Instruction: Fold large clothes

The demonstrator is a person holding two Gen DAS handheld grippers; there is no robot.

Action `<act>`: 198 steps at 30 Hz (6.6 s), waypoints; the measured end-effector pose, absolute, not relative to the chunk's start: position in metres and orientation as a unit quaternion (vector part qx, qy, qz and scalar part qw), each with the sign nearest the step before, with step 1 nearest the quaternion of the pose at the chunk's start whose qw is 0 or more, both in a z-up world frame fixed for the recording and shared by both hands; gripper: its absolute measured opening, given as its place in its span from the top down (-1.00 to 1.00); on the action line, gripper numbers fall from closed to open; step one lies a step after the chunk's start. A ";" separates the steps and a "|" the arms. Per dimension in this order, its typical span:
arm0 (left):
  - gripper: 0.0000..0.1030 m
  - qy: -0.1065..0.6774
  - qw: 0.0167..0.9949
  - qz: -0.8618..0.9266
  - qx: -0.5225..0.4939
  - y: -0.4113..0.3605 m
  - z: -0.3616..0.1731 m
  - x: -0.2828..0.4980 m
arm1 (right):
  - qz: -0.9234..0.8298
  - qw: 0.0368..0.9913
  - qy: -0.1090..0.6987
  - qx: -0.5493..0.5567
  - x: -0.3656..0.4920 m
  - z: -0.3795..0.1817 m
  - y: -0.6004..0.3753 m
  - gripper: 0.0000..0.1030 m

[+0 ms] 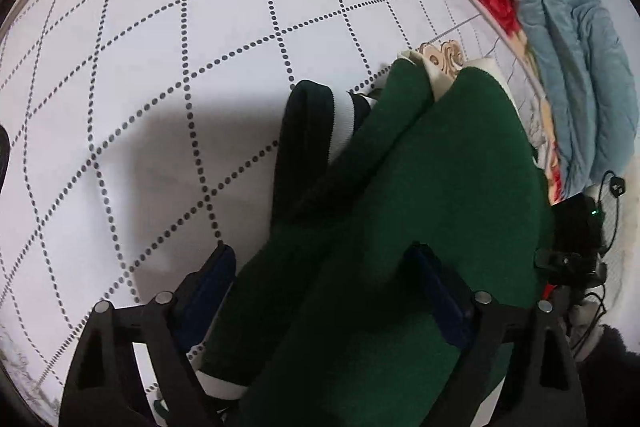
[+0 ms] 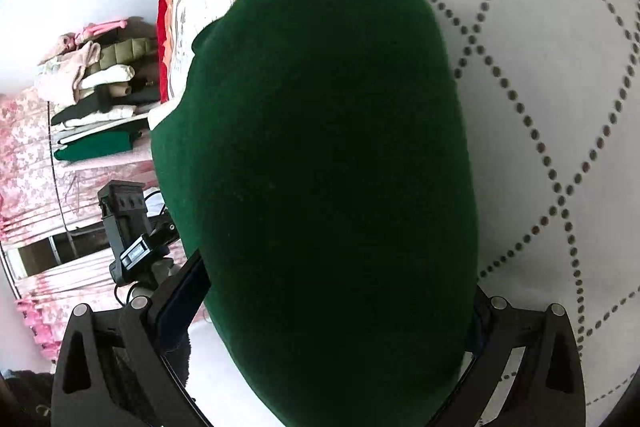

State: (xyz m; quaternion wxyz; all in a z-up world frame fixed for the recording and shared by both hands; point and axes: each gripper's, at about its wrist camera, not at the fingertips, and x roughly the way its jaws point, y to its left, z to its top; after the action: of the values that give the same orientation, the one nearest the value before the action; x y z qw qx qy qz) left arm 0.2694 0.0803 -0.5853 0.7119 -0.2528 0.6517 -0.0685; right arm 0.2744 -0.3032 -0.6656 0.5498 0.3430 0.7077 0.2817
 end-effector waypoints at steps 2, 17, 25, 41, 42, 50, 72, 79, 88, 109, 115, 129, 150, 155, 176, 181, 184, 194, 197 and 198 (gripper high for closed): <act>-0.56 0.647 0.714 -0.069 -0.261 0.084 -0.585 0.271 | 0.276 0.545 0.703 0.363 0.276 -0.670 -0.301 -1.00; 0.58 0.610 0.727 -0.114 -0.295 0.093 -0.569 0.257 | 0.290 0.521 0.701 0.391 0.282 -0.672 -0.271 -0.92; -0.23 0.624 0.723 -0.085 -0.284 0.104 -0.583 0.261 | 0.288 0.515 0.707 0.390 0.289 -0.667 -0.254 -0.88; -0.69 0.610 0.706 -0.146 -0.330 0.101 -0.601 0.282 | 0.304 0.490 0.727 0.374 0.303 -0.674 -0.230 -0.90; -0.69 0.607 0.705 -0.150 -0.333 0.100 -0.601 0.283 | 0.305 0.489 0.727 0.372 0.305 -0.673 -0.227 -0.90; 0.35 0.583 0.730 -0.153 -0.323 0.091 -0.584 0.286 | 0.303 0.494 0.723 0.376 0.306 -0.668 -0.216 -0.91; 0.53 0.549 0.778 -0.135 -0.274 0.101 -0.505 0.312 | 0.313 0.567 0.644 0.408 0.317 -0.567 -0.162 0.01; 0.53 0.515 0.806 -0.142 -0.254 0.108 -0.434 0.356 | 0.345 0.582 0.608 0.415 0.364 -0.497 -0.139 0.01; 0.53 0.503 0.818 -0.155 -0.231 0.087 -0.405 0.460 | 0.351 0.603 0.583 0.417 0.489 -0.450 -0.144 0.02; 0.27 0.592 0.769 -0.150 -0.190 0.012 -0.564 0.656 | 0.282 0.578 0.664 0.382 0.776 -0.588 -0.215 -0.52; -0.43 0.588 0.799 -0.071 -0.100 0.010 -0.529 0.632 | 0.212 0.644 0.686 0.263 0.747 -0.552 -0.195 -0.95; -0.99 0.523 0.850 0.068 0.008 -0.007 -0.404 0.521 | -0.030 0.797 0.604 0.004 0.603 -0.421 -0.197 -1.00; -0.99 0.434 0.900 0.032 0.002 -0.031 -0.133 0.286 | -0.086 0.886 0.456 -0.009 0.296 -0.096 -0.182 -1.00; -0.99 0.417 0.909 0.026 0.001 -0.034 -0.089 0.236 | -0.093 0.900 0.426 -0.004 0.233 -0.037 -0.187 -1.00; -1.00 0.363 0.930 0.054 -0.009 -0.045 -0.027 0.155 | -0.063 0.931 0.358 -0.011 0.126 0.064 -0.202 -1.00; -1.00 0.359 0.932 0.055 -0.008 -0.049 -0.024 0.148 | -0.057 0.931 0.359 -0.012 0.123 0.065 -0.203 -1.00; -1.00 0.358 0.932 0.056 -0.008 -0.050 -0.022 0.146 | -0.056 0.932 0.359 -0.016 0.123 0.065 -0.204 -1.00; -1.00 0.357 0.933 0.054 -0.011 -0.055 -0.020 0.143 | -0.048 0.931 0.361 -0.016 0.124 0.066 -0.209 -1.00; -1.00 0.356 0.933 0.055 -0.011 -0.056 -0.018 0.140 | -0.048 0.931 0.361 -0.017 0.125 0.066 -0.209 -1.00; -1.00 0.356 0.933 0.055 -0.011 -0.056 -0.017 0.140 | -0.048 0.931 0.361 -0.016 0.125 0.066 -0.209 -1.00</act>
State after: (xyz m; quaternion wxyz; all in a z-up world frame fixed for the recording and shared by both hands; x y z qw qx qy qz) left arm 0.1396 -0.0560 -0.0174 0.9326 -0.0114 0.3565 0.0551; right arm 0.1245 -0.2094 0.0660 0.9312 -0.0164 0.3610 -0.0479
